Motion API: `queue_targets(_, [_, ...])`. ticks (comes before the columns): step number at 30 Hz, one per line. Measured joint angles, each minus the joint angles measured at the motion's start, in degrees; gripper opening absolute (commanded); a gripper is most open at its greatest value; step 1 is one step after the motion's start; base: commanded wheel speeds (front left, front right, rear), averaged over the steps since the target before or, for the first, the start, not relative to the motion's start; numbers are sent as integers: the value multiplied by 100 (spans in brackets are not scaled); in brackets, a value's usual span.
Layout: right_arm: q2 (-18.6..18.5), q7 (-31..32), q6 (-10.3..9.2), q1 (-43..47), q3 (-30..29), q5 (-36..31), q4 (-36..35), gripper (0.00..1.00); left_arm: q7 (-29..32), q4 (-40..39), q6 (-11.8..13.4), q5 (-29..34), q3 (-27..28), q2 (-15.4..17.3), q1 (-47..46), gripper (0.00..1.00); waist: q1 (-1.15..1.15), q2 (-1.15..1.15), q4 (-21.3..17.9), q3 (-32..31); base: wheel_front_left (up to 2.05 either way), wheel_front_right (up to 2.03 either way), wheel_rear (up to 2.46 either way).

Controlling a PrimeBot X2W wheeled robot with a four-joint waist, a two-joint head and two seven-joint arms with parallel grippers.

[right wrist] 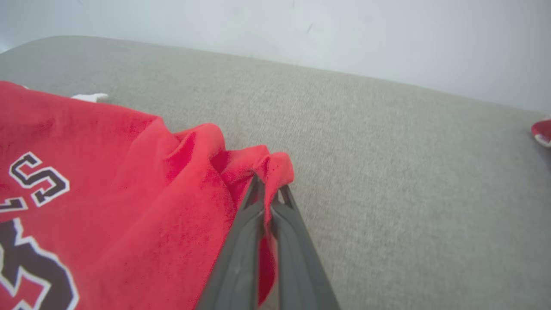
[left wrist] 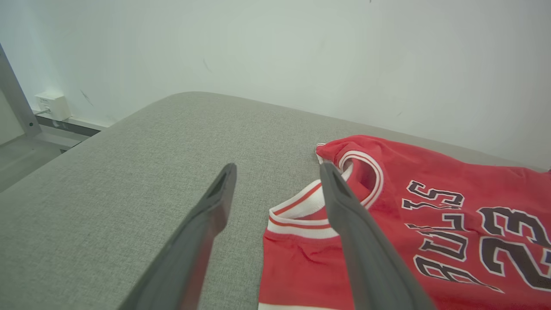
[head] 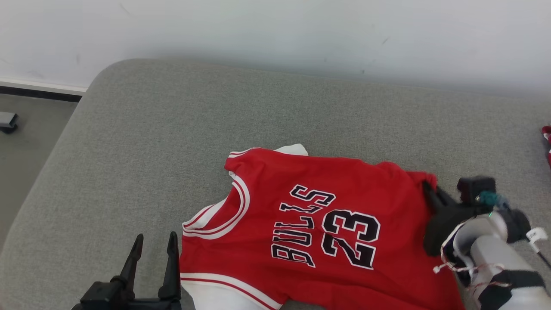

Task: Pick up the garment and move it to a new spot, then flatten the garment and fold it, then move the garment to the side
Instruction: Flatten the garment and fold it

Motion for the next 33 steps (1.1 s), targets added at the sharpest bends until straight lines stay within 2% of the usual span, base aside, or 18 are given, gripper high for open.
queue_targets(4, [-321,-221,0,-599,10,-1,-29,0,0,10,0,-3,-30,-2,-60,100,0,0,-27,25,0,0,0])
queue_targets(10, [-664,-189,0,-1479,68,-5,51,0,0,16,0,-31,-102,-1,-70,100,0,0,9,56,0,0,0])
queue_targets(16, [-837,-41,0,-2161,126,-107,433,0,0,43,0,-108,-257,-1,-173,100,0,0,123,135,0,0,0])
queue_targets(17, [-838,7,0,-2213,156,-119,539,76,0,48,-1,-112,-275,-2,-191,100,0,0,144,149,0,0,0])
queue_targets(18, [-825,67,0,-2247,194,-121,654,100,0,60,-1,-114,-285,-2,-202,100,0,0,161,162,0,0,0])
queue_targets(20, [-788,90,0,-2275,210,-121,835,100,0,79,0,-126,-297,0,-207,100,0,0,187,181,0,0,0])
queue_targets(26, [-693,-409,0,-2260,254,-105,1016,100,0,108,-1,-101,-280,-2,-183,100,0,0,134,74,0,0,0])
queue_targets(33, [-694,-861,0,-1724,224,96,605,100,0,92,-1,65,-56,0,96,100,-1,-1,-120,-204,0,0,0])
